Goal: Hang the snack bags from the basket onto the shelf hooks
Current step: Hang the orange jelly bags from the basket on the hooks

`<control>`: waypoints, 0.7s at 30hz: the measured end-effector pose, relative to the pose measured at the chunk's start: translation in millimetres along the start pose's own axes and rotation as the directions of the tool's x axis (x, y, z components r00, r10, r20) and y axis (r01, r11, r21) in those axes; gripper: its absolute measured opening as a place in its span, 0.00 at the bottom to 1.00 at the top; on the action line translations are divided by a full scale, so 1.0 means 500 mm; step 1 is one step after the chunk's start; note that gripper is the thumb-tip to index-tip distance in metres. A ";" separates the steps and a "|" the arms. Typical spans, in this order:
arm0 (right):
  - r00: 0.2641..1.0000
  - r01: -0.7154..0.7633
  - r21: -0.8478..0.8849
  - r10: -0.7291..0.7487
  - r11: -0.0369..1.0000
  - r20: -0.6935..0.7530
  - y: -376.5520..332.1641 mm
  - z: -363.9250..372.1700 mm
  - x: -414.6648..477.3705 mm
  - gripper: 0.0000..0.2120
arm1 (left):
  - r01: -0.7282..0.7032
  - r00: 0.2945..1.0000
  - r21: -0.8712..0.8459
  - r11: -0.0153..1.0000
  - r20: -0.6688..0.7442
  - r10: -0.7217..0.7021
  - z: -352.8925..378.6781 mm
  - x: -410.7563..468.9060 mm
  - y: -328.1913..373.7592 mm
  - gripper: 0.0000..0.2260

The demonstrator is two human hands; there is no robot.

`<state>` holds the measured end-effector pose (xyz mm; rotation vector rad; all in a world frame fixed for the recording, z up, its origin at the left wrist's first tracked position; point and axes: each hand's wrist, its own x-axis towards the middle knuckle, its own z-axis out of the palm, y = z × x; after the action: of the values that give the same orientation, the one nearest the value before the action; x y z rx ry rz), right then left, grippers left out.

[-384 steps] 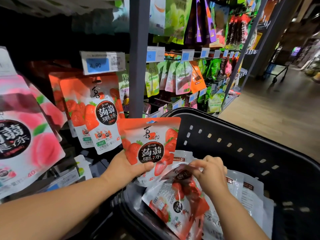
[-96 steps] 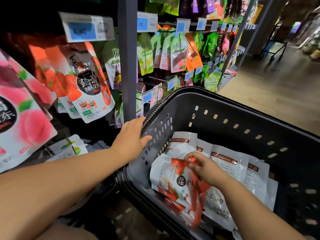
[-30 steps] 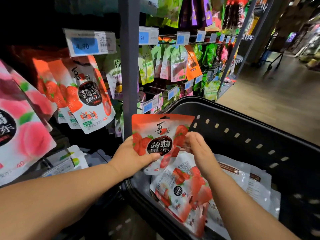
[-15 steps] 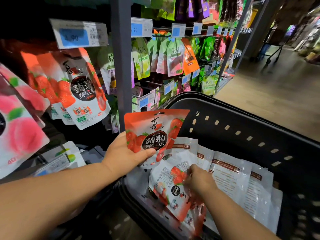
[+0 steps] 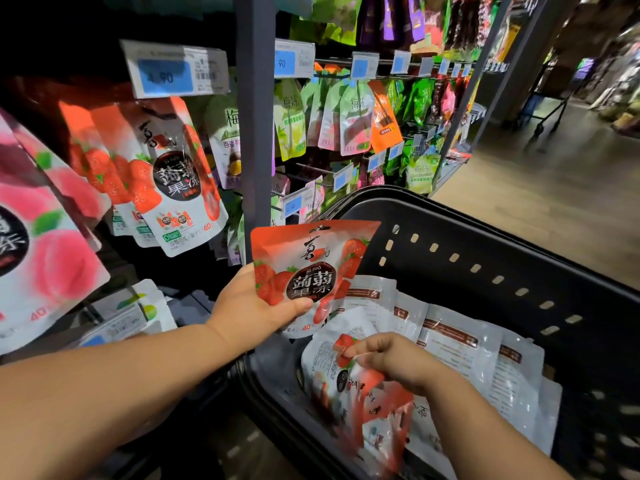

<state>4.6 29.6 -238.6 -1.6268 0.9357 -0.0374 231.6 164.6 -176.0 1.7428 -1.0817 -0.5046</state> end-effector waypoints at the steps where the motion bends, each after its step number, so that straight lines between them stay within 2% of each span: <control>1: 1.000 0.010 0.052 -0.009 0.999 -0.017 -0.003 -0.003 -0.002 0.11 | -0.001 1.000 0.001 1.000 -0.006 0.001 0.000 0.000 -0.001 0.33; 6: 0.996 0.089 0.373 -0.091 0.923 -0.012 -0.012 -0.019 -0.009 0.10 | -0.007 1.000 -0.042 0.999 -0.024 0.006 0.000 -0.004 0.003 0.29; 7: 0.993 0.102 0.421 -0.115 0.901 0.007 -0.015 -0.024 -0.013 0.13 | -0.014 1.000 -0.057 0.998 -0.027 0.012 0.000 -0.005 0.004 0.27; 10: 0.983 0.112 0.513 -0.170 0.851 0.069 -0.010 -0.049 -0.021 0.38 | -0.019 1.000 -0.085 0.996 -0.014 0.017 0.001 -0.008 0.004 0.26; 12: 0.972 0.126 0.538 -0.211 0.834 0.099 -0.008 -0.063 -0.031 0.44 | -0.015 1.000 -0.086 0.996 -0.015 0.014 0.001 -0.007 0.005 0.28; 14: 0.978 0.143 0.513 -0.200 0.846 0.056 -0.015 -0.066 -0.038 0.40 | -0.010 1.000 -0.091 0.996 -0.014 0.009 0.002 -0.005 0.002 0.31; 16: 0.980 0.192 0.363 -0.156 0.912 -0.125 -0.027 -0.064 -0.037 0.28 | -0.001 1.000 -0.085 0.996 -0.005 0.001 0.002 -0.002 -0.002 0.33; 18: 0.929 0.236 0.210 -0.157 0.949 -0.335 -0.035 -0.061 -0.034 0.19 | 0.002 1.000 -0.070 0.998 0.001 -0.002 0.002 0.000 -0.006 0.35; 21: 0.848 0.292 0.100 -0.210 0.951 -0.487 -0.041 -0.062 -0.035 0.13 | 0.009 1.000 -0.055 0.998 -0.003 -0.010 0.001 0.002 -0.008 0.35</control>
<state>-11.2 14.2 -204.2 -1.5970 1.0415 -0.7102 233.3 163.8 -179.8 1.7009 -1.0480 -0.5323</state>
